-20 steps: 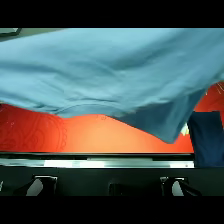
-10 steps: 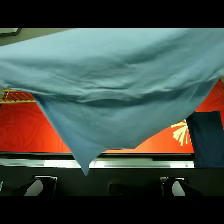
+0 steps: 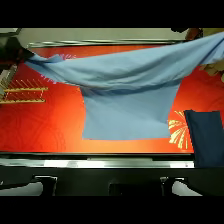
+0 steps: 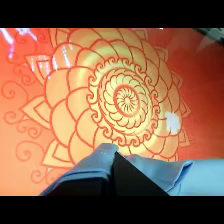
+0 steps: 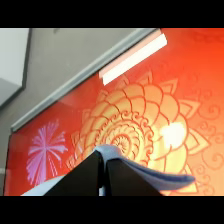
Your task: Fold the clothes and pants, and hang the long-sleeved shirts on hangers.
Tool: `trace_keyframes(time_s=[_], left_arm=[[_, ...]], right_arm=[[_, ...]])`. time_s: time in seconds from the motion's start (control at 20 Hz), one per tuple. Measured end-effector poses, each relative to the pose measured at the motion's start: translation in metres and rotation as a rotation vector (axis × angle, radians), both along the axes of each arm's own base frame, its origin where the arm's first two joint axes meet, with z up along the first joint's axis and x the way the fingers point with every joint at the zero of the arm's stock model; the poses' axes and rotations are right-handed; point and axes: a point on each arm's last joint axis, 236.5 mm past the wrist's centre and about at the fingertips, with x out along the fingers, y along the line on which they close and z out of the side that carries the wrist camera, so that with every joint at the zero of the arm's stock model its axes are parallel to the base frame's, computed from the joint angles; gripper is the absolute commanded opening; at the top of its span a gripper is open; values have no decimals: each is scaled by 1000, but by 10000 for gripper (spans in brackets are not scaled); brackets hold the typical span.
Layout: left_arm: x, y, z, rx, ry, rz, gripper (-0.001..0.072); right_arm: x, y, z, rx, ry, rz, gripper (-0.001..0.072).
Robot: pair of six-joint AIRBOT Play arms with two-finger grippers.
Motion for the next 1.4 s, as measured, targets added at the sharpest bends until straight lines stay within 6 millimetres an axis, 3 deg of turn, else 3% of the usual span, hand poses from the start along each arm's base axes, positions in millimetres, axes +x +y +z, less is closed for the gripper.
trace_keyframes(time_s=[0.15,0.35,0.55,0.8,1.1,1.2,1.3,1.4], left_arm=[[19,-10,-43,-14,78,-21,22],[28,-14,-71,-22,128,-30,21],[31,-11,-84,-9,150,-26,21],[33,-3,-97,34,170,-14,21],[37,0,-118,47,206,-13,21],[38,0,-124,47,218,-13,22],[39,0,-129,46,228,-13,21],[39,0,-133,45,237,-14,22]], right_arm=[[21,8,-56,33,133,87,34],[45,42,-104,27,221,201,34],[65,67,-130,-50,245,224,34],[90,75,-145,-60,244,155,34],[108,76,-212,5,388,130,37],[110,77,-236,24,440,135,128],[112,77,-252,36,469,140,333],[108,72,-260,31,489,156,381]])
